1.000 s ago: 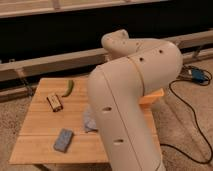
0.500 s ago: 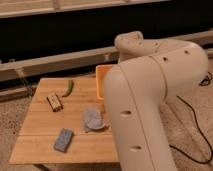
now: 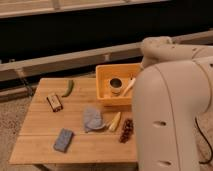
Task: Place fork in tray
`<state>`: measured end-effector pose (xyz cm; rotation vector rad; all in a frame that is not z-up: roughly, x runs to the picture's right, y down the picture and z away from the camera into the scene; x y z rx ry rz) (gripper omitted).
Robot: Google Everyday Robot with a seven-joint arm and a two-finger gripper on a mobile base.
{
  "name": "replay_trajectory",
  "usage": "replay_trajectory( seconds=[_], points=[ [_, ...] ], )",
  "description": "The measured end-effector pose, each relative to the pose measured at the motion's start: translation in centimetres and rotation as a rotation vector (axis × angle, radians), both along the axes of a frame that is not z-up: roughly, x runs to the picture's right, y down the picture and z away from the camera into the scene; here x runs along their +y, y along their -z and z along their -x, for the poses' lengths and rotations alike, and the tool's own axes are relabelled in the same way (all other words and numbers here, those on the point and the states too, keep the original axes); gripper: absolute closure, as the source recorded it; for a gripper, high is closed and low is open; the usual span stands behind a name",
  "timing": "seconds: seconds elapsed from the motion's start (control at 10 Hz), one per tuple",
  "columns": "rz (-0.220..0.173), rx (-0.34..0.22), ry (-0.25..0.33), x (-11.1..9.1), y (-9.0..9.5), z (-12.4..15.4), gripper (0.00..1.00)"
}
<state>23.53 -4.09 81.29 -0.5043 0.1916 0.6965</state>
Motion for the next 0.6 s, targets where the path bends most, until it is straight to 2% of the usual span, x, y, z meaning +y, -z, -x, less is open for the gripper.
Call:
replay_trajectory(
  seconds=[0.3, 0.4, 0.6],
  points=[
    [0.001, 0.019, -0.055, 2.2, 2.1, -5.3, 0.20],
    [0.001, 0.013, -0.063, 2.9, 2.7, -6.9, 0.20],
    [0.010, -0.029, -0.042, 4.5, 4.0, -9.6, 0.20]
  ],
)
